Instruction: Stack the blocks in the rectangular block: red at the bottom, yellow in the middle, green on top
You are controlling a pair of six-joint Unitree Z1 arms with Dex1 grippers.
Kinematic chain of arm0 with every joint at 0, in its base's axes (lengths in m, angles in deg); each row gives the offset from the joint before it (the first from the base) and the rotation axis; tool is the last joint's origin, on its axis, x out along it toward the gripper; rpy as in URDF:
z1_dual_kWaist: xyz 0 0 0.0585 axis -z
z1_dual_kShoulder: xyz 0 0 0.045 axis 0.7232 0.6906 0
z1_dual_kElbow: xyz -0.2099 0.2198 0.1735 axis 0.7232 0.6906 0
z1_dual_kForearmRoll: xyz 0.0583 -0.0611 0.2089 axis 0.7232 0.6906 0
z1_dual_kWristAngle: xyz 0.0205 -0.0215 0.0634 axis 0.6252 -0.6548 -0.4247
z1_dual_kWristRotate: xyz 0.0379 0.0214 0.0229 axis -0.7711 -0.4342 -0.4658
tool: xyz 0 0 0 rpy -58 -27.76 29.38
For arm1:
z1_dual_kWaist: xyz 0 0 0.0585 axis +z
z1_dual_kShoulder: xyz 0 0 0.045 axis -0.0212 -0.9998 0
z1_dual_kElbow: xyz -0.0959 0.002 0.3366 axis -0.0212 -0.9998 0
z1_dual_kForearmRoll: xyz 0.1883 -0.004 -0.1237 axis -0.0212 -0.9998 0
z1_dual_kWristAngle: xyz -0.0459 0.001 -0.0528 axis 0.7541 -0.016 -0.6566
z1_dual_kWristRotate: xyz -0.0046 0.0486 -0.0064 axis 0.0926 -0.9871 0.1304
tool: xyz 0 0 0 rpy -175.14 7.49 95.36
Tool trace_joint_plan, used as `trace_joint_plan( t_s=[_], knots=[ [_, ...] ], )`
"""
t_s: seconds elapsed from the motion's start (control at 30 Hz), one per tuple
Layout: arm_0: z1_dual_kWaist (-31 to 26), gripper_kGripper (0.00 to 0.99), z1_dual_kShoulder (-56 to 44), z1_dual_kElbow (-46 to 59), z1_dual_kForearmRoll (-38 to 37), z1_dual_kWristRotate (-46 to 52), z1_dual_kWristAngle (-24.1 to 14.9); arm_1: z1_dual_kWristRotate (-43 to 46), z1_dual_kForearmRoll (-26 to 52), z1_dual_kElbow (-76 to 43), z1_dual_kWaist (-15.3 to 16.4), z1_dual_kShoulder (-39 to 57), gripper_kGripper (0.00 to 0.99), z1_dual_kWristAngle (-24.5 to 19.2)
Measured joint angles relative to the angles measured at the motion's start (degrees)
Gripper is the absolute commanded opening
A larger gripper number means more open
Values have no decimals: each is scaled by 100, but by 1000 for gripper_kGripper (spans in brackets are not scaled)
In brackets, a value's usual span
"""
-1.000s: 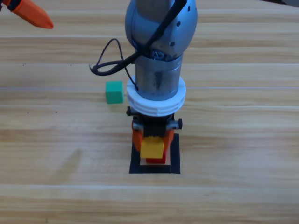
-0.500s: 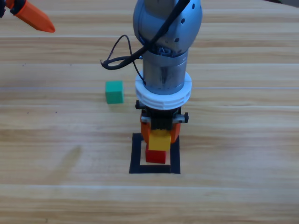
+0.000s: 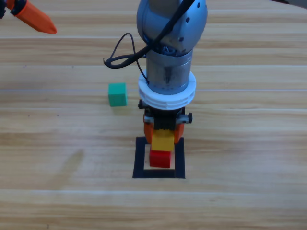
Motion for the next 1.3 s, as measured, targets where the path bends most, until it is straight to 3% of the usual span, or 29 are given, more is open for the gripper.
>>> trace_joint_plan(
  t_s=[1.3],
  knots=[
    [0,990,283,100,0,0,68,0,-2,13,20,-24,0,-80]
  ],
)
